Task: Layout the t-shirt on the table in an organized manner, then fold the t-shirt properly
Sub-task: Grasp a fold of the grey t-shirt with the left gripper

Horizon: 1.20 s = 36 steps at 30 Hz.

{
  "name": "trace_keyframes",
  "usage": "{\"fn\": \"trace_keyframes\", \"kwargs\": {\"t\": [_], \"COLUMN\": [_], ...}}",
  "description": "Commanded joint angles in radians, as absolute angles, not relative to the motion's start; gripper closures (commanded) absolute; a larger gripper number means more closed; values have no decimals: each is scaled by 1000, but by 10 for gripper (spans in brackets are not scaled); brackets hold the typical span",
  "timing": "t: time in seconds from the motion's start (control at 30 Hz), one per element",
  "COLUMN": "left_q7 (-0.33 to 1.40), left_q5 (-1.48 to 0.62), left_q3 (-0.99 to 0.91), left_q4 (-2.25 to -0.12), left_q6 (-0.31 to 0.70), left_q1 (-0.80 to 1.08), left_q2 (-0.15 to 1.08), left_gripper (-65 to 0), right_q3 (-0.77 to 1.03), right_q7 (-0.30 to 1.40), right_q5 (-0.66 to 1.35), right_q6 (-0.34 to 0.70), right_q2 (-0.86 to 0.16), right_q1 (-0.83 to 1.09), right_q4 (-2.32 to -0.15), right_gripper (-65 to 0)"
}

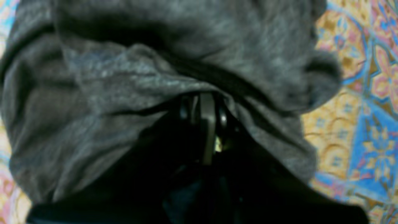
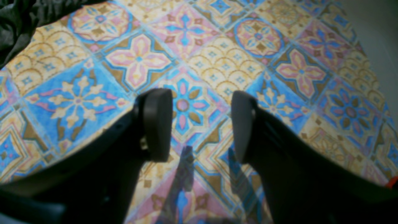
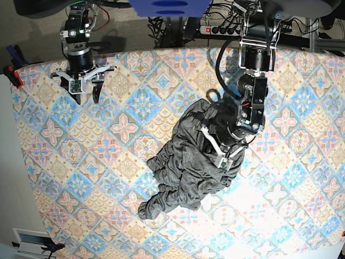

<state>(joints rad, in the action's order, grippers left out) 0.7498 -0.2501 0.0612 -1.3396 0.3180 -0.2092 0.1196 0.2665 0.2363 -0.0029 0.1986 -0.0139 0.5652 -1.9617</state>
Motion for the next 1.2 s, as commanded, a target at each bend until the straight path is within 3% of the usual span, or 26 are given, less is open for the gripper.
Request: {"fn": "trace_keyframes", "kwargs": {"t": [0.0,0.17,0.43,0.63,0.9,1.17], "left_q7": [730,736,834,835,835,831], "left_q5": [-266,-269,-237,-199,-199,-188], "left_q3": [62,73,272,166,42,41], "left_q4": [-1392,-1540,-1632,-1667,-1882,-1847], "left_q6": [326,326,321,320,325,323], "left_q1": [-225,-208,-283,-229,5,45], "left_q2": [114,97,33,-15,108,186], "left_gripper": [-33,-33,-34,-40,-248,-219], "right_q3": [271,275,277,277,272,268], "right_q7": [211,211,209,213,214,214], "right_q5": [1,1,1,2,2,2], "right_q6": [193,193,193,193,193,193], "right_q2": [-19,-19,-19,-19,-19,-19], "right_q1": [567,567,567,567,567,567], "right_q4": [-1977,-1975,-1975,-1974,-1972,-1972], "right_gripper": [-293,-293,-293,-293,-293,-293]}}
